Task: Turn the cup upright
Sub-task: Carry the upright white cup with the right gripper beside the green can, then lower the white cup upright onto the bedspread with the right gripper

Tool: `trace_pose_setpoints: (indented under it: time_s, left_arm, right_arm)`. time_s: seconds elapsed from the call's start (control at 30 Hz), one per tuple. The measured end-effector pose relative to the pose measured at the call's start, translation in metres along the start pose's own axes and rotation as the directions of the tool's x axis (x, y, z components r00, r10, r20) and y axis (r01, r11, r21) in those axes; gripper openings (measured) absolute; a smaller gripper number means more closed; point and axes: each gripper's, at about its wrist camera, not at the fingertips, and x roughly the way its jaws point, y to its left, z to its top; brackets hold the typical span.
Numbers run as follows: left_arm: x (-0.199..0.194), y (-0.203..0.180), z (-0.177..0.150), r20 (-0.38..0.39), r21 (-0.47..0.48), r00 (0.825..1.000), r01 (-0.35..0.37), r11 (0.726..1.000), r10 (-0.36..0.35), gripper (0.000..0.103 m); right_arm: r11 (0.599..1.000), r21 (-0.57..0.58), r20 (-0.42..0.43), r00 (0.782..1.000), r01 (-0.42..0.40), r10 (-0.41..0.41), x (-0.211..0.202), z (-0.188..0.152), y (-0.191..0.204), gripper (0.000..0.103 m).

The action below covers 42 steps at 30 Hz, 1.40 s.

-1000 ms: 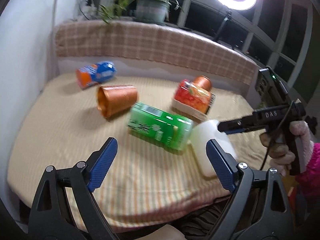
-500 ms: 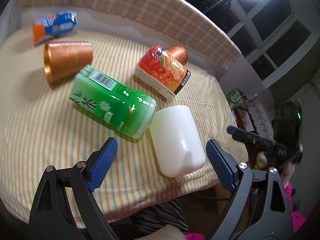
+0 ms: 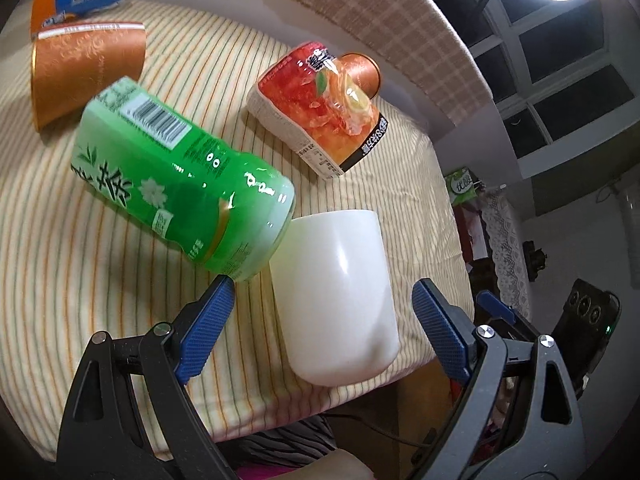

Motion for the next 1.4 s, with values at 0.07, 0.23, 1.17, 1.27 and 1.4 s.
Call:
trace_pose_setpoints:
  time_s: [0.07, 0.23, 1.17, 1.27, 1.4]
  left_arm:
    - [0.005, 0.0, 0.003, -0.013, -0.012, 1.0, 0.009, 1.0, -0.01, 0.092]
    - [0.013, 0.001, 0.008, -0.038, -0.018, 0.999, 0.017, 1.0, -0.018, 0.092]
    - [0.025, -0.026, 0.004, -0.037, 0.111, 0.999, -0.035, 0.993, 0.039, 0.076]
    - [0.016, -0.032, -0.001, 0.001, 0.152, 0.998, -0.058, 0.987, 0.058, 0.075]
    - [0.001, -0.038, -0.009, 0.065, 0.197, 0.994, -0.102, 0.975, 0.091, 0.074]
  right_arm:
    - [1.0, 0.004, 0.007, 1.0, 0.006, -0.006, -0.002, -0.001, -0.001, 0.068]
    - [1.0, 0.02, 0.012, 1.0, 0.018, -0.018, -0.002, -0.003, -0.006, 0.068]
    - [0.996, 0.071, -0.01, 0.999, 0.046, -0.045, 0.005, -0.009, -0.019, 0.068]
    - [0.996, 0.072, -0.013, 0.999, 0.048, -0.048, 0.006, -0.009, -0.019, 0.068]
    - [0.997, 0.069, -0.014, 0.999, 0.046, -0.045, 0.006, -0.008, -0.017, 0.068]
